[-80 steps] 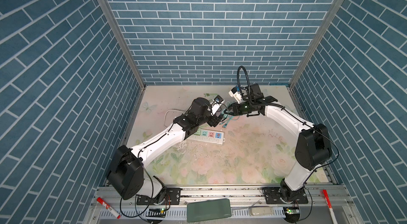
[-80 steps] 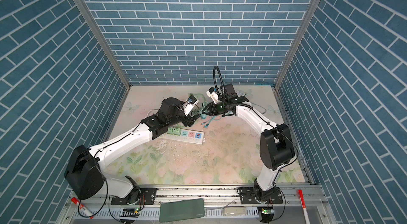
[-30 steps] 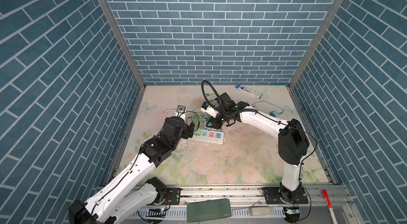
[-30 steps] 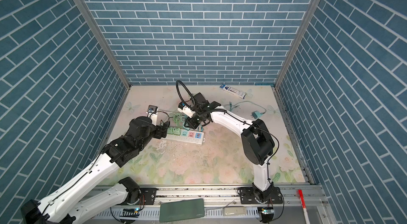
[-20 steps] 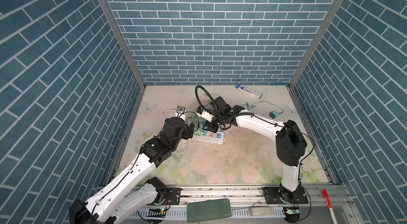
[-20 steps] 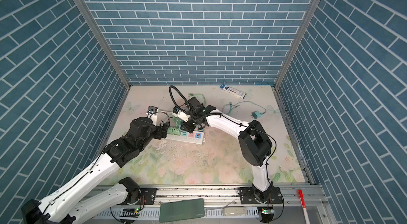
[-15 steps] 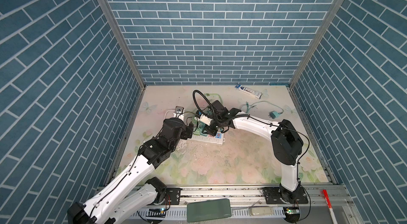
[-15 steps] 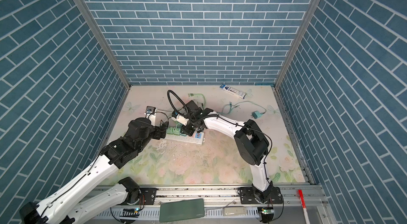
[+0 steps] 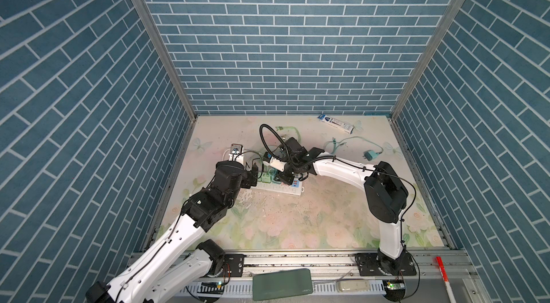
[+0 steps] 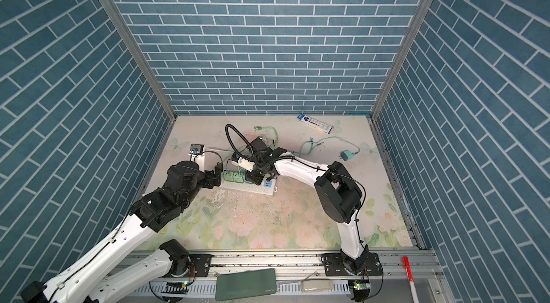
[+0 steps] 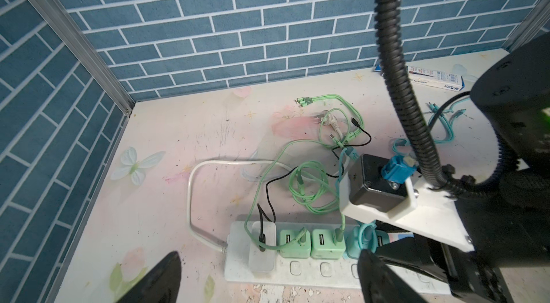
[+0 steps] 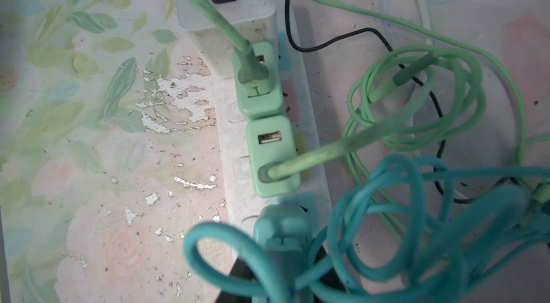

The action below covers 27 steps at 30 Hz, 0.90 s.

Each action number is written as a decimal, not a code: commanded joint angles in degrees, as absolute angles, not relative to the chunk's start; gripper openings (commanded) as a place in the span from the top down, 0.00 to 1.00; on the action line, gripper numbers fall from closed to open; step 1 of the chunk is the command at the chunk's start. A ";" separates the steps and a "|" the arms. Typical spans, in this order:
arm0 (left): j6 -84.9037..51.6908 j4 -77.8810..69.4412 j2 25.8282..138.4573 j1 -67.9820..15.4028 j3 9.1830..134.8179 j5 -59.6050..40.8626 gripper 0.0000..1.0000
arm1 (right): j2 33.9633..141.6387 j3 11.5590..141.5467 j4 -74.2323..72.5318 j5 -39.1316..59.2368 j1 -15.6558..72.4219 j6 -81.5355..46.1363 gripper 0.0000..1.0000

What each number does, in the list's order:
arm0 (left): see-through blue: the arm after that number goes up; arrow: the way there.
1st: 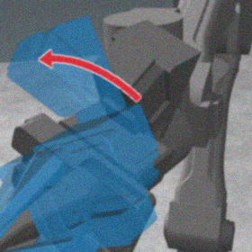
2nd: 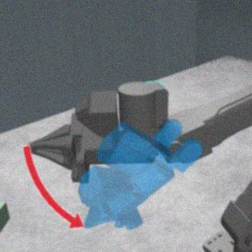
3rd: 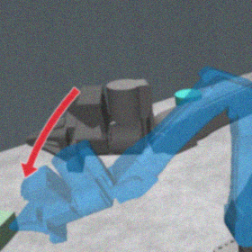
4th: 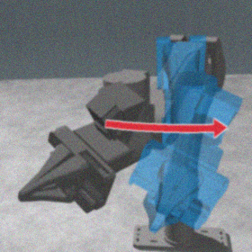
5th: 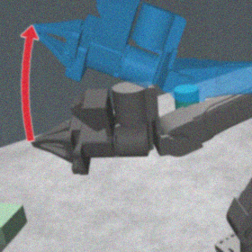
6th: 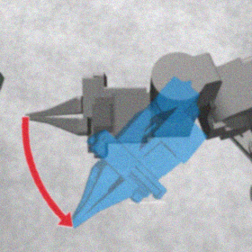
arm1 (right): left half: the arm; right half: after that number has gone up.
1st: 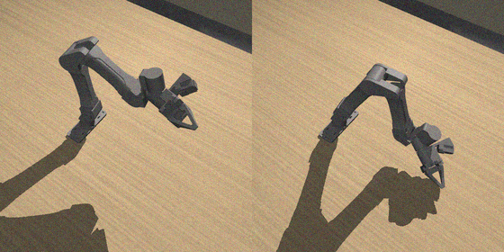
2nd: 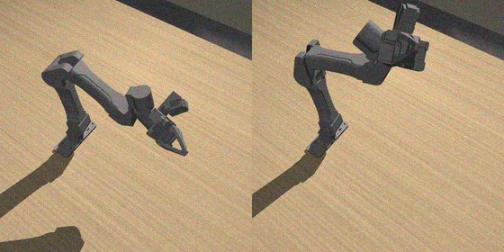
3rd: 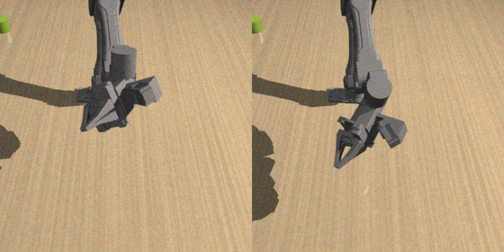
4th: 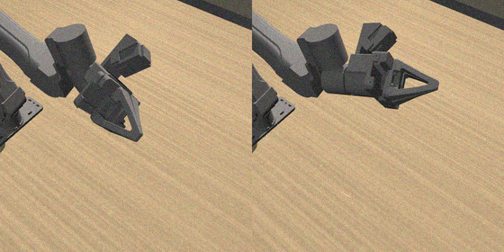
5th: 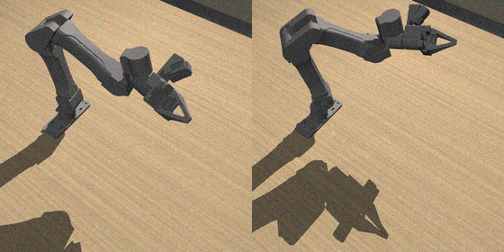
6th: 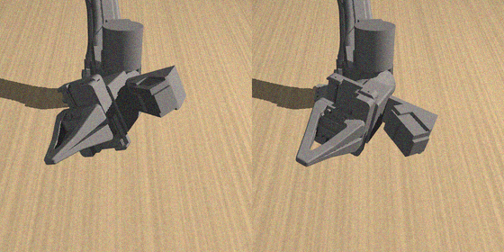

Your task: Insert the plug

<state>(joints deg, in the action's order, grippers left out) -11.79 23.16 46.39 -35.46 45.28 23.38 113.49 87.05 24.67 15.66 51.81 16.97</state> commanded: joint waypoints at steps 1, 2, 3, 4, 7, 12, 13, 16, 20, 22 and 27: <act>-12.27 24.41 46.06 -34.98 45.97 24.41 0.07 | 114.95 86.29 23.38 14.74 52.29 20.32 1.00; -12.30 24.52 46.05 -35.00 46.11 24.43 0.07 | 115.11 86.16 22.91 14.49 52.45 20.34 1.00; -12.22 24.61 45.95 -34.98 46.05 24.47 0.07 | 115.27 86.05 22.40 14.48 52.60 20.35 1.00; -12.30 24.77 46.04 -34.98 46.13 24.52 0.07 | 115.31 85.88 21.94 14.50 52.68 20.43 1.00; -12.43 25.13 46.07 -34.99 46.27 24.59 0.07 | 115.22 85.11 20.01 15.03 52.90 20.83 1.00; -12.48 24.90 46.15 -34.98 46.40 24.52 0.07 | 115.12 84.31 18.65 15.38 53.13 21.28 1.00; -12.49 24.88 46.14 -34.98 46.44 24.51 0.07 | 114.60 83.26 17.55 15.15 53.21 21.23 1.00; -12.50 24.91 46.23 -34.99 46.42 24.32 0.07 | 112.51 80.30 15.29 14.01 53.22 20.63 1.00; -12.48 24.20 46.74 -34.98 46.17 24.12 0.07 | 109.96 77.56 12.92 13.62 53.18 19.87 1.00; -12.50 23.99 47.33 -34.98 46.44 23.84 0.07 | 109.13 77.18 12.74 13.60 53.17 19.68 1.00; -12.65 23.82 47.98 -35.05 46.80 23.52 0.07 | 107.49 76.56 12.37 13.52 52.95 19.50 1.00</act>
